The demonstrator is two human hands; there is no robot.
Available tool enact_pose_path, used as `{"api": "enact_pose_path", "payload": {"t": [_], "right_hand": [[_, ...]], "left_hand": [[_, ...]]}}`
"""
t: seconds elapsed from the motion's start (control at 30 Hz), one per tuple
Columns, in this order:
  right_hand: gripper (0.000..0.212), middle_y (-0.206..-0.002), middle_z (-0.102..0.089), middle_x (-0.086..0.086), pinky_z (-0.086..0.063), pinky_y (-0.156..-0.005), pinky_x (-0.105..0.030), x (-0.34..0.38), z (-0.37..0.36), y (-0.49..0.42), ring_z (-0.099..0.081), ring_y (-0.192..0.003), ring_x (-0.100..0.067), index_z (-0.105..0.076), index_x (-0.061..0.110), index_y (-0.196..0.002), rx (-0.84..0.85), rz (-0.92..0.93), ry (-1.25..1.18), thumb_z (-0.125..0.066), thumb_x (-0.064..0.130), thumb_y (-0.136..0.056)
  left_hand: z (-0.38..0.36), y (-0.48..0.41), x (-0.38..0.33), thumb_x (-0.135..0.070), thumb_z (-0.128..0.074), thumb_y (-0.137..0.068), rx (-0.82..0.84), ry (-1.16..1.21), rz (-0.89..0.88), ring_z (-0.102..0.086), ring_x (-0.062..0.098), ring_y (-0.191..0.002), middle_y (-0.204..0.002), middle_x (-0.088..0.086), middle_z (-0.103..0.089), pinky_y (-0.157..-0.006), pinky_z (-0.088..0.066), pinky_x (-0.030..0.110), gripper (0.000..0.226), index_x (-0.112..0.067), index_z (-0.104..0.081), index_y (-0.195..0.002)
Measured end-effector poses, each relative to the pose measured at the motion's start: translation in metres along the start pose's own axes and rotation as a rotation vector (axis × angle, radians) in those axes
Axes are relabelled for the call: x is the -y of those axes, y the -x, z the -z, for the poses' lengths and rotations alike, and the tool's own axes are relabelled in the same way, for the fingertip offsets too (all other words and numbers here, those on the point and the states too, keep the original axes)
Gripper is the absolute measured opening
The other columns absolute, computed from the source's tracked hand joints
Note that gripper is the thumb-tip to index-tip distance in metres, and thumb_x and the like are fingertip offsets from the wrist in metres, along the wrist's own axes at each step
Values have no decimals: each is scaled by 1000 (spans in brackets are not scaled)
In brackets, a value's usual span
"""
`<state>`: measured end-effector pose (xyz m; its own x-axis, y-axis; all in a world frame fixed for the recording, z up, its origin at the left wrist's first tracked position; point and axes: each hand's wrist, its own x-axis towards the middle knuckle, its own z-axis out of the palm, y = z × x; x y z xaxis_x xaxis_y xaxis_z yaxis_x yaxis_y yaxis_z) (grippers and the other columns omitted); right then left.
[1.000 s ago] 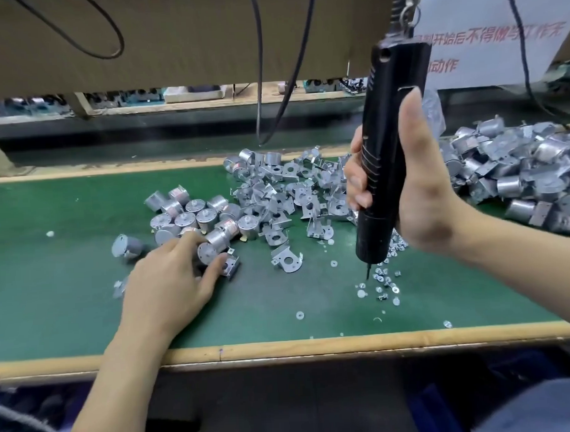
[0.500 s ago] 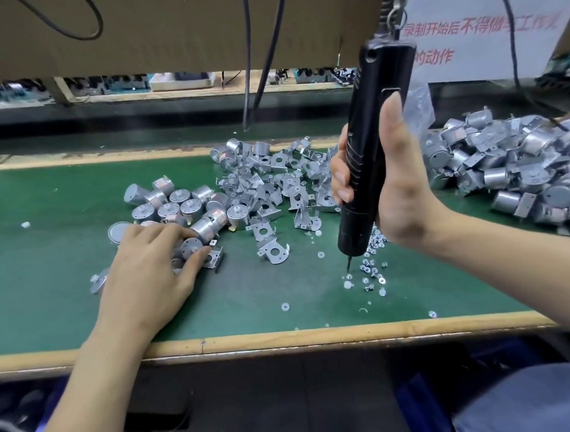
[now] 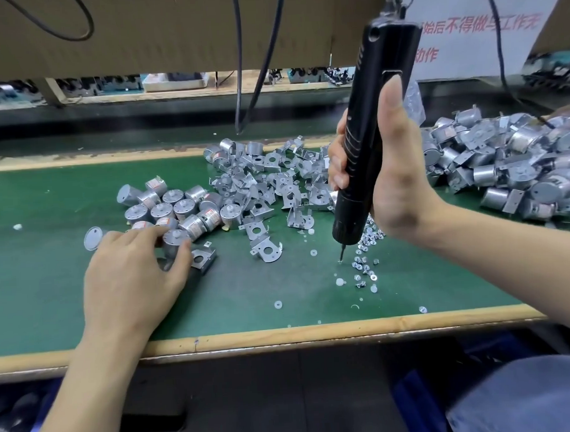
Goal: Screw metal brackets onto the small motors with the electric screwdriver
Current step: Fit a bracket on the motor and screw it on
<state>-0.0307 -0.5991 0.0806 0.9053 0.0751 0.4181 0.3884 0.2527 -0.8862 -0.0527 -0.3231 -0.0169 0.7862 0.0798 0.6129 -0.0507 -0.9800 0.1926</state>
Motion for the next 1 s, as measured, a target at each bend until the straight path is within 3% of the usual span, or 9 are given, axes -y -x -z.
{"api": "enact_pose_path", "payload": {"t": [0.13,0.2,0.3,0.4,0.53,0.63,0.83,1.0], "right_hand": [[78,-58,-46,-4,-39,-50,-28,-1,-1,-1,-43,-48,-19,-48,8,-85,5,0,-12,-62,82,-63],[80,-58,-46,-4,-40,-50,-28,-3,-3,0,-44,-48,-19,-48,8,-86,7,-4,-7,-62,83,-62],[81,-57,-47,-3,-40,-50,-28,-5,-5,0,-44,-48,-18,-48,7,-88,7,-8,-14,-62,82,-62],[80,-57,-47,-3,-40,-49,-27,-7,-6,0,-45,-47,-17,-48,7,-88,13,-12,-21,-63,81,-62],[82,-57,-49,-3,-40,-49,-28,-8,-6,0,-45,-47,-18,-49,8,-85,21,-18,-21,-65,84,-60],[81,-57,-48,-4,-40,-49,-28,-8,-6,1,-45,-47,-17,-49,8,-85,21,-19,-23,-64,83,-61],[78,-57,-50,-1,-41,-49,-27,-8,-7,1,-45,-48,-17,-50,9,-85,19,-17,-35,-63,82,-62],[79,-57,-51,0,-41,-50,-28,-9,-10,0,-46,-48,-17,-49,8,-86,27,-21,-32,-63,83,-61]], "left_hand": [[11,-3,-8,-34,-55,-88,-47,90,-29,-54,36,-82,-81,11,-69,-73,-41,42,36,-6,-68,-106],[17,-1,-19,-30,-53,-91,-49,221,-80,-54,31,-85,-82,4,-66,-75,-38,35,31,-10,-67,-111],[19,7,-44,-30,-48,-94,56,424,-173,-52,16,-92,-95,-12,-58,-79,-42,25,33,-13,-65,-117],[15,18,-65,-26,-51,-96,194,504,-264,-48,10,-97,-104,-17,-55,-89,-34,11,30,-13,-64,-119],[7,30,-79,-27,-48,-101,385,521,-365,-49,19,-102,-112,-12,-61,-91,-39,24,28,-17,-61,-124],[5,32,-78,-35,-46,-99,469,526,-370,-45,15,-106,-113,-16,-61,-91,-40,26,31,-23,-58,-124],[3,32,-78,-44,-64,-90,438,498,-345,-47,12,-106,-113,-15,-54,-94,-38,24,35,-28,-60,-120],[3,32,-78,-28,-70,-88,397,510,-328,-49,12,-101,-112,-17,-58,-90,-40,24,37,-24,-58,-122]]}}
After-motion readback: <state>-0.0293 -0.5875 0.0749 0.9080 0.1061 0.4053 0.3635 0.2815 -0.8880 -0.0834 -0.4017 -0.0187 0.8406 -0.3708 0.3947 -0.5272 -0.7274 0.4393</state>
